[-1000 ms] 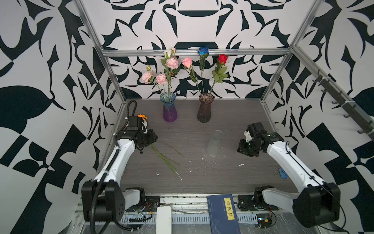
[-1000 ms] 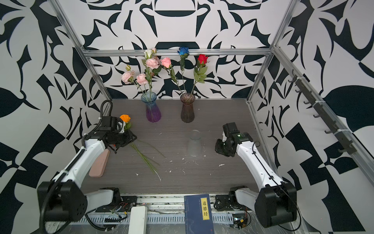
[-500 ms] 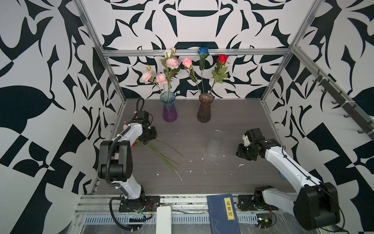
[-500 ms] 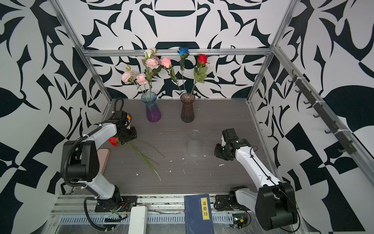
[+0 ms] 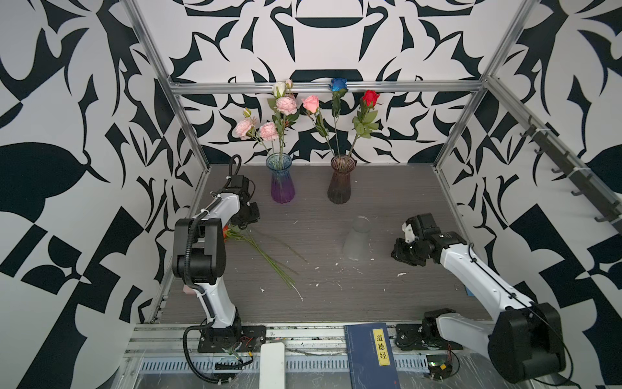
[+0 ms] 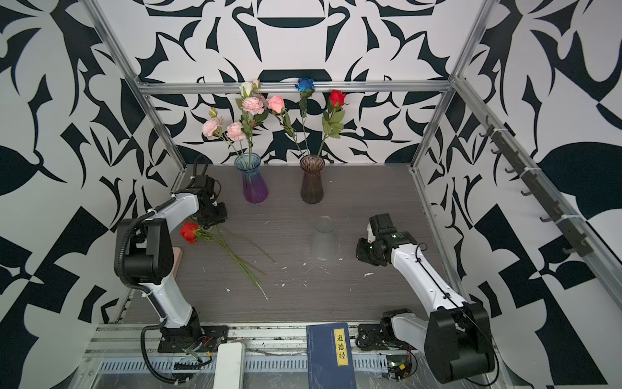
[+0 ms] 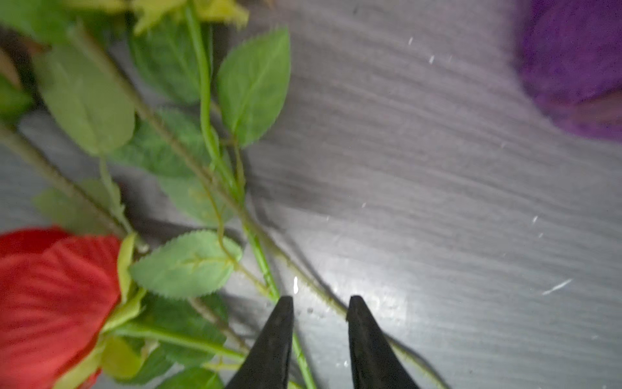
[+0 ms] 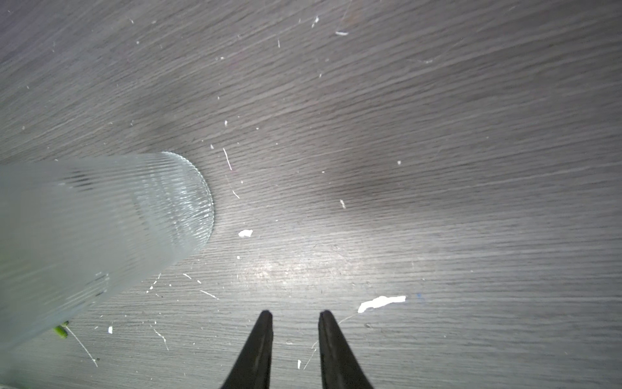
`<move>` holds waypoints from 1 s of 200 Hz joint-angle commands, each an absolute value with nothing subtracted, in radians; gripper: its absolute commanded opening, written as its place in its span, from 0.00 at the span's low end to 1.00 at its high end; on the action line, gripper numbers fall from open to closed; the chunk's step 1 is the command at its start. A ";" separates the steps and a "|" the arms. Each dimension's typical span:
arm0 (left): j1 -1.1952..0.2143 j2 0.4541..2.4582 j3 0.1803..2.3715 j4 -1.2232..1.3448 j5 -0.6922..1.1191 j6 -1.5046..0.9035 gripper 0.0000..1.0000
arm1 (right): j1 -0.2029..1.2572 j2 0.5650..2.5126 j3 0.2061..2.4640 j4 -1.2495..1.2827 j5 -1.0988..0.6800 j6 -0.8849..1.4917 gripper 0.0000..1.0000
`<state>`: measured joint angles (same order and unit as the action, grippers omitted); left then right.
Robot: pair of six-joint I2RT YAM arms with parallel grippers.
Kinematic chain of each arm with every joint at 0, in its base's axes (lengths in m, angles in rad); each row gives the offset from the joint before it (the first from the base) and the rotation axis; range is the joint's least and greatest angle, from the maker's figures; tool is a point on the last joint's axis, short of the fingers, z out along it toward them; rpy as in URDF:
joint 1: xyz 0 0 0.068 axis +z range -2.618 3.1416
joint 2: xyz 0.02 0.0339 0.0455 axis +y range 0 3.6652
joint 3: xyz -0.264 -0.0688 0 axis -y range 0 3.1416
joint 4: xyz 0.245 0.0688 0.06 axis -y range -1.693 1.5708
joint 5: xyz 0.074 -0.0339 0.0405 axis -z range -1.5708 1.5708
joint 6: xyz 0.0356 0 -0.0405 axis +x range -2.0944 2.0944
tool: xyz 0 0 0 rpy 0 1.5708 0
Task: Arrange flowers in a vase
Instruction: Pick up the flower from the flowers.
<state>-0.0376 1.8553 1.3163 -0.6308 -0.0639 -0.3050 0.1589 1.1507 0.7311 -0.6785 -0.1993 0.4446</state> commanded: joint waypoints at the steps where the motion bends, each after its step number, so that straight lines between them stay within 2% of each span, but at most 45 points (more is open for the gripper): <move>1: -0.032 1.909 1.363 -0.677 -0.070 -0.336 0.32 | 0.160 1.132 0.735 -0.674 -0.205 0.437 0.28; 38: -0.032 1.931 1.353 -0.690 -0.100 -0.376 0.32 | 0.160 1.123 0.735 -0.681 -0.200 0.442 0.28; 88: -0.032 1.927 1.313 -0.679 -0.057 -0.450 0.39 | 0.160 1.130 0.738 -0.684 -0.202 0.442 0.28; 147: -0.025 1.973 1.304 -0.655 -0.070 -0.484 0.40 | 0.160 1.120 0.738 -0.689 -0.207 0.445 0.28; 178: -0.003 1.993 1.313 -0.630 -0.002 -0.509 0.33 | 0.160 1.114 0.740 -0.692 -0.208 0.445 0.28; 200: 0.000 1.979 1.315 -0.625 0.000 -0.520 0.23 | 0.160 1.112 0.739 -0.693 -0.207 0.446 0.28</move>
